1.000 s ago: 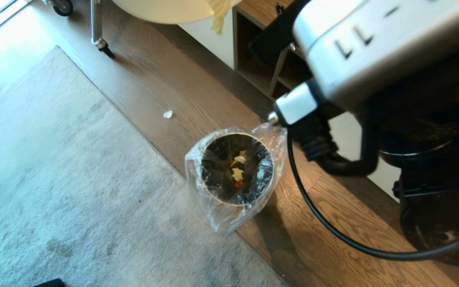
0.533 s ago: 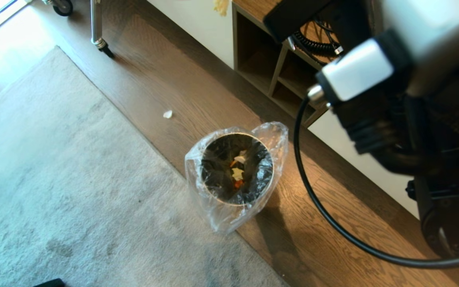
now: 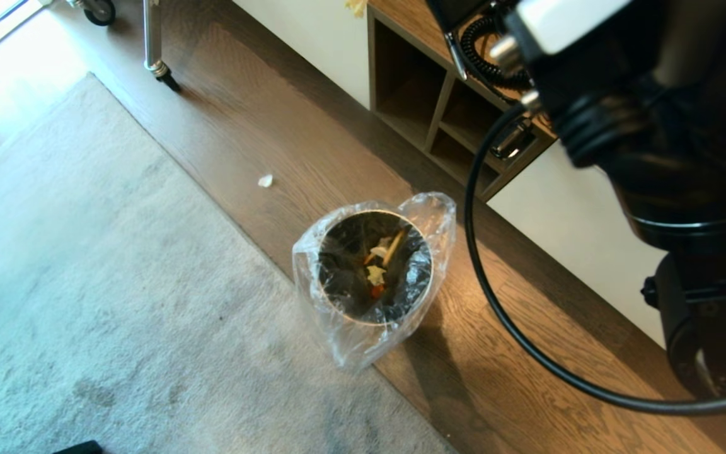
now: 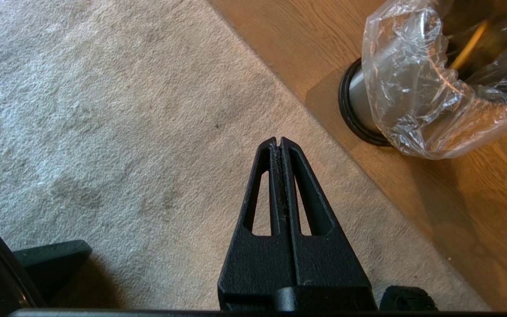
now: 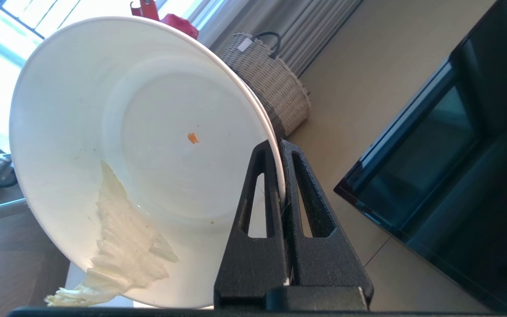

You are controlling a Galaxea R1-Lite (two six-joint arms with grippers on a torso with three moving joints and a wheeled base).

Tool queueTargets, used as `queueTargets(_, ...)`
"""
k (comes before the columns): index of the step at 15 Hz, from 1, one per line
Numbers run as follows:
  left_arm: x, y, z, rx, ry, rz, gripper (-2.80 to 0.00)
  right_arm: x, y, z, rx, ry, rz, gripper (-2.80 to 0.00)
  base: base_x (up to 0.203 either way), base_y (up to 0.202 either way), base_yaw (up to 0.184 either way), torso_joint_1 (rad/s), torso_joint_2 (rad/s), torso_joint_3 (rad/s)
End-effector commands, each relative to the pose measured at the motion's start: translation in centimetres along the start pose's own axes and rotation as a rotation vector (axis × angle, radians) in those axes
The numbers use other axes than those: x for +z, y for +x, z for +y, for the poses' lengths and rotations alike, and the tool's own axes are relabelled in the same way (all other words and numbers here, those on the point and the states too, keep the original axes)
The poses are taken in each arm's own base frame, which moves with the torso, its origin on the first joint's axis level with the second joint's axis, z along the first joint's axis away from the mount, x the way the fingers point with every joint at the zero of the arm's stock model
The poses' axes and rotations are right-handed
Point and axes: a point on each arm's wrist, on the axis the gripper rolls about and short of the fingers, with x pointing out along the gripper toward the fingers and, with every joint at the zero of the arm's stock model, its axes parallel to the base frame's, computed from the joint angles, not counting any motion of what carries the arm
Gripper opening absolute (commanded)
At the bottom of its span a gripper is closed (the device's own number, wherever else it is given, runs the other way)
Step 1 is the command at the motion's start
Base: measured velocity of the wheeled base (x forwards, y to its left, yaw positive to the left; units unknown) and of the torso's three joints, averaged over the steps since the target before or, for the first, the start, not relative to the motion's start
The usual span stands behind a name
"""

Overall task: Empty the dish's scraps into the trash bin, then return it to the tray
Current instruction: Pour the leftover food from the bowl into the trash can

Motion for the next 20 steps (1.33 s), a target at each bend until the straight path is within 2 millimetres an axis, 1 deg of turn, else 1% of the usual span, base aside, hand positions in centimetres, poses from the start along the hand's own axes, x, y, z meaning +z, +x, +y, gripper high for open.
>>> queueTargets(1, 0.0, 0.0, 0.0, 0.001, -0.001, -0.001, -2.80, 0.0, -0.1, -0.1, -0.027, -0.009, -0.003, -2.80, 0.000, 0.000, 0.000, 0.000, 0.00, 0.000)
queueTargets(3, 0.0, 0.0, 0.0, 0.001, -0.001, -0.001, -2.80, 0.1, -0.2, -0.2, -0.027, -0.009, 0.004, -2.80, 0.000, 0.000, 0.000, 0.000, 0.00, 0.000)
queueTargets(5, 0.0, 0.0, 0.0, 0.001, -0.001, -0.001, -2.80, 0.0, -0.2, -0.2, -0.032, 0.003, 0.052, -2.80, 0.000, 0.000, 0.000, 0.000, 0.00, 0.000)
queueTargets(9, 0.0, 0.0, 0.0, 0.001, -0.001, -0.001, -2.80, -0.5, -0.6, 0.1, -0.050, 0.086, 0.279, -2.80, 0.000, 0.000, 0.000, 0.000, 0.00, 0.000)
queueTargets(10, 0.0, 0.0, 0.0, 0.001, -0.001, -0.001, -2.80, -0.6, -1.1, 0.6, -0.036, 0.110, 0.356, -2.80, 0.000, 0.000, 0.000, 0.000, 0.00, 0.000)
queueTargets(14, 0.0, 0.0, 0.0, 0.001, -0.001, -0.001, -2.80, -1.1, -4.4, 2.7, 0.073, 0.222, 0.685, -2.80, 0.000, 0.000, 0.000, 0.000, 0.00, 0.000)
queueTargets(16, 0.0, 0.0, 0.0, 0.001, -0.001, -0.001, -2.80, -1.9, -5.1, 3.4, 0.144, 0.237, 0.741, -2.80, 0.000, 0.000, 0.000, 0.000, 0.00, 0.000)
queueTargets(20, 0.0, 0.0, 0.0, 0.001, -0.001, -0.001, -2.80, -3.6, -6.0, 4.1, 0.214, 0.279, 0.828, -2.80, 0.000, 0.000, 0.000, 0.000, 0.00, 0.000)
